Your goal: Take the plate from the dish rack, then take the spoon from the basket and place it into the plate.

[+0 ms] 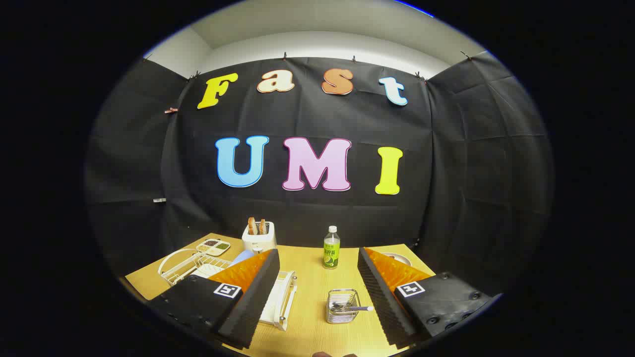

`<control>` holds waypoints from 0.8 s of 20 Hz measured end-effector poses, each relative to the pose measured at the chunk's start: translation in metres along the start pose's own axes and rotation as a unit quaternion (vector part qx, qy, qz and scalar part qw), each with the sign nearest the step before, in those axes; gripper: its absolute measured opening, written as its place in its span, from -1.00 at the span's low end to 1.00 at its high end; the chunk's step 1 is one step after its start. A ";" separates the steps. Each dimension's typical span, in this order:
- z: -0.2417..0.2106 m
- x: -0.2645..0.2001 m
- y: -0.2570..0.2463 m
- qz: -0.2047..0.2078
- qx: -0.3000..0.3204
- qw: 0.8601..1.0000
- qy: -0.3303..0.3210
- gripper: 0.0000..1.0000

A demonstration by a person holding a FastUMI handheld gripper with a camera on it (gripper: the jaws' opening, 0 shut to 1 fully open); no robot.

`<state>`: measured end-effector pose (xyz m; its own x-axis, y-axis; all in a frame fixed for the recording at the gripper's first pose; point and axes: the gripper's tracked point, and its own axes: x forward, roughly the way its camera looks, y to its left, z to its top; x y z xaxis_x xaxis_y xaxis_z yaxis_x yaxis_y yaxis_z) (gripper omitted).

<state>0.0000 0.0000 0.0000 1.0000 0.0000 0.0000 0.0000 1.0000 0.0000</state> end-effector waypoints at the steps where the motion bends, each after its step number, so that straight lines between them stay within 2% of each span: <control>1: -0.001 0.000 0.001 0.001 0.000 1.000 0.002 0.95; 16: -0.017 0.001 0.009 0.007 0.004 1.000 0.024 0.95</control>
<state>0.0014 0.0093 -0.0171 0.9987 0.0141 -0.0480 -0.0137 0.9999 0.0084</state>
